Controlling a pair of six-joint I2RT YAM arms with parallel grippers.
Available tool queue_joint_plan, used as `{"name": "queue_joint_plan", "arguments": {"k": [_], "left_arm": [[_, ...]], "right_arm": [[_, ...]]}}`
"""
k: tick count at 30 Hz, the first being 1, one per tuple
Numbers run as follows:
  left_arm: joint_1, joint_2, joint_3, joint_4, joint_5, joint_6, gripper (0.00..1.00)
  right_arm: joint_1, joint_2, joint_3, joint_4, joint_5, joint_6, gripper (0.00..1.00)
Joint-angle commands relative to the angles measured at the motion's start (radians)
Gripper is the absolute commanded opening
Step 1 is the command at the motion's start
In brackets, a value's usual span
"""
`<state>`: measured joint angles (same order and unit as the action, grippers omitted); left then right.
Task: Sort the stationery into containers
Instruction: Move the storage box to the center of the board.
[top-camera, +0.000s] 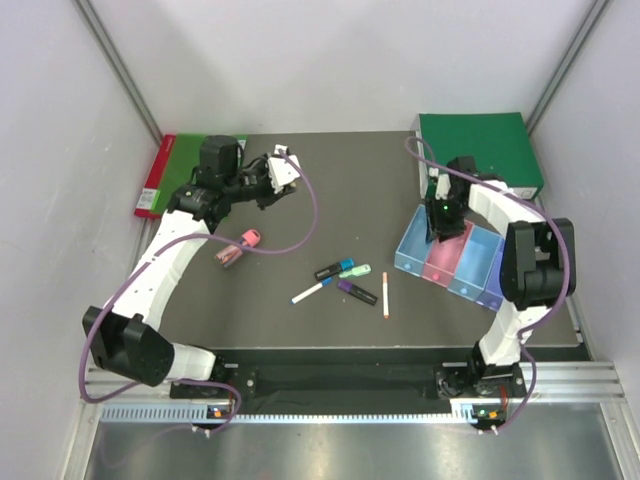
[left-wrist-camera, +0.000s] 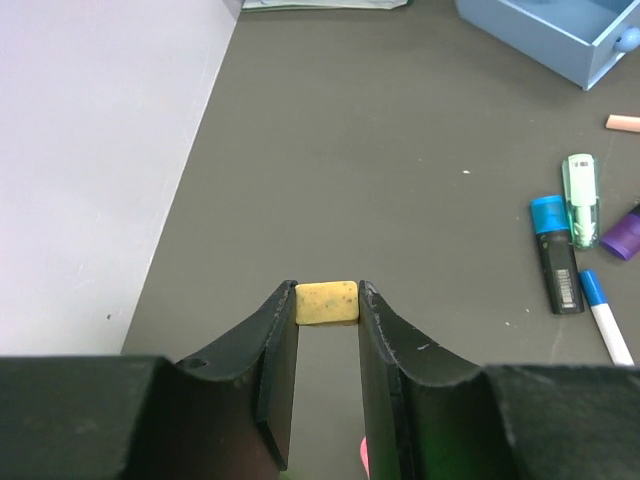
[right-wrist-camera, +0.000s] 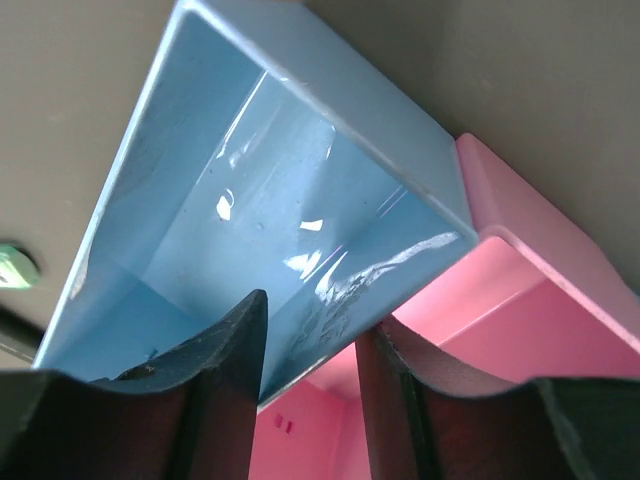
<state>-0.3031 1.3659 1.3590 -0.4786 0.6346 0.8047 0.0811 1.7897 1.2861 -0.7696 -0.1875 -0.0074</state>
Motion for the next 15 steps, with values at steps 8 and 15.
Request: {"name": "queue_joint_plan", "arguments": {"k": [8,15], "left_arm": [[0.009,-0.087,-0.049,-0.021,0.028,-0.027,0.0],[0.01,-0.116,-0.058,-0.066,0.042,-0.036,0.0]], "right_arm": [[0.126,0.102,0.198,0.046,0.014,0.038,0.39],[0.207,0.216,0.344,0.05,0.025,0.049,0.39]]}}
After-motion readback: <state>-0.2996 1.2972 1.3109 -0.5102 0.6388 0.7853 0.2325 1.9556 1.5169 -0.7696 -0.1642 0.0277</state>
